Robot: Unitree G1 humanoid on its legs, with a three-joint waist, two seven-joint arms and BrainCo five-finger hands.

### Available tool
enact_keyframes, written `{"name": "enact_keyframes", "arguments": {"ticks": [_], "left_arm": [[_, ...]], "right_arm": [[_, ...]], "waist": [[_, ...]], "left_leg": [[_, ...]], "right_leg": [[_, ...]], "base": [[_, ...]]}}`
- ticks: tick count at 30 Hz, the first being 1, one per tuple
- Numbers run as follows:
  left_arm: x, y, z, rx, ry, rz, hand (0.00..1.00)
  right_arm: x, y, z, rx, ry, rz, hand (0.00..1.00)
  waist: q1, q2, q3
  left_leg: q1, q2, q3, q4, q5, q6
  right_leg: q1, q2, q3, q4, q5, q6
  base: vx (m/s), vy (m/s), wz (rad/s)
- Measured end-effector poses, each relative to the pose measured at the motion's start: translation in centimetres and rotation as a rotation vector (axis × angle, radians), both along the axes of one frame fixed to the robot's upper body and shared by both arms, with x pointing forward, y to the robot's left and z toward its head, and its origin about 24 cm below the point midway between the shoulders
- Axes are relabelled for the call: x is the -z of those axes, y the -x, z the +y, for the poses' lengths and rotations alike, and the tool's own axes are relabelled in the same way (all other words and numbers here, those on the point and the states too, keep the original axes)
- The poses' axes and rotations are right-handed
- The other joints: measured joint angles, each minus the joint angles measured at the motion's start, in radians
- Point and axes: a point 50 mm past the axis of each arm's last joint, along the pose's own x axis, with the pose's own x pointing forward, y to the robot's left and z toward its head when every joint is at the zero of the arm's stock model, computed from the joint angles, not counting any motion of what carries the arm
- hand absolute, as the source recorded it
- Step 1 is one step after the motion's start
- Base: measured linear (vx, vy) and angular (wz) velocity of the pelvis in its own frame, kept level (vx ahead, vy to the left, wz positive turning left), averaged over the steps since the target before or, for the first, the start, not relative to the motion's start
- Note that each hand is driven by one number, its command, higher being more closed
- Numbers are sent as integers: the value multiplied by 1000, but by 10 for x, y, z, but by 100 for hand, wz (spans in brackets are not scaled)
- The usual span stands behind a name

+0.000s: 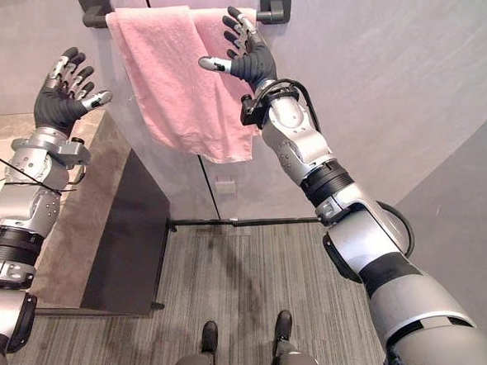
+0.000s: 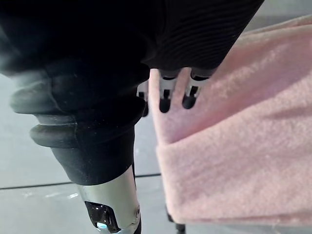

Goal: Organize washtable

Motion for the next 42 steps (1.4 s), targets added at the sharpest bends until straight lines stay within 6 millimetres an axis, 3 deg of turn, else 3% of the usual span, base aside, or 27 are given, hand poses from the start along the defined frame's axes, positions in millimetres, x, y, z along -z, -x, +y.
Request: {"name": "enact_keyframes", "arguments": {"ticks": [5, 10, 12, 16, 19, 22, 26, 29, 30, 34, 38, 42], "left_arm": [[10, -6, -23, 92, -71, 60, 0], [-16, -24, -59, 171, -103, 29, 0], [-28, -29, -65, 176, -118, 11, 0], [-45, -39, -80, 182, -85, 1, 0], [-75, -41, -89, 191, -74, -60, 0], [-96, -40, -98, 209, -62, -104, 0], [-111, -37, -100, 217, -12, -148, 0], [-123, -37, -102, 211, 58, -179, 0], [-134, -34, -103, 195, 74, -206, 0], [-158, -29, -104, 165, 99, -259, 0], [-176, -19, -71, 115, 181, -336, 0], [-164, -21, -55, 82, 223, -315, 0]], "right_arm": [[10, -2, 4, -6, 31, 36, 0], [26, -5, 23, -25, 43, 105, 0], [20, -5, 32, -37, 53, 103, 0], [-13, -2, 45, -66, 58, 19, 0], [-37, 3, 53, -85, 60, -43, 0], [-42, 5, 58, -97, 59, -56, 0], [-48, 8, 64, -107, 79, -79, 0], [-79, 16, 69, -109, 79, -160, 0], [-99, 23, 71, -107, 81, -210, 0], [-115, 25, 63, -104, 56, -233, 0], [-138, 31, 54, -115, 33, -287, 0], [-149, 32, 43, -90, 19, -310, 0]], "waist": [[0, 1, 0], [26, 5, 2], [26, 11, 7], [23, 42, 42], [23, 44, 75], [26, 43, 93], [26, 44, 106], [32, 43, 114], [32, 44, 132], [46, 42, 143], [47, 43, 158], [47, 44, 165]], "left_leg": [[-26, -1, -7, 6, 13, -9], [-90, -3, -14, 7, 24, -13], [-115, -5, -14, 7, 31, -13], [-128, -14, -13, 6, 32, -11], [-152, -13, -6, 6, 35, -11], [-172, -5, 15, 6, 38, -16], [-191, -2, 28, 7, 39, -17], [-216, -1, 45, 7, 39, -17], [-220, -2, 51, 8, 39, -17], [-226, -3, 78, 8, 38, -17], [-238, 2, 104, 7, 33, -18], [-223, 17, 133, 7, 34, -16]], "right_leg": [[-25, -1, -13, 2, 11, -6], [-86, -5, -23, 3, 28, -11], [-110, -7, -24, 3, 34, -11], [-122, -17, -25, 3, 38, -6], [-148, -18, -24, 3, 40, -6], [-168, -15, -26, 3, 42, -7], [-188, -15, -24, 3, 46, -6], [-216, -21, -20, 4, 49, -2], [-222, -23, -17, 4, 53, 3], [-233, -25, -7, 4, 54, 4], [-255, -23, 6, 11, 56, 8], [-257, -16, 4, 39, 56, 8]], "base": [[23, 10, 5], [10, 10, 3], [-22, 14, 1], [-50, 44, 1], [-51, 19, -1], [-26, 2, 1], [7, 19, -3], [12, 54, -4], [4, 54, -5], [-4, 58, -8], [-7, 46, -10], [-9, 44, -6]]}}
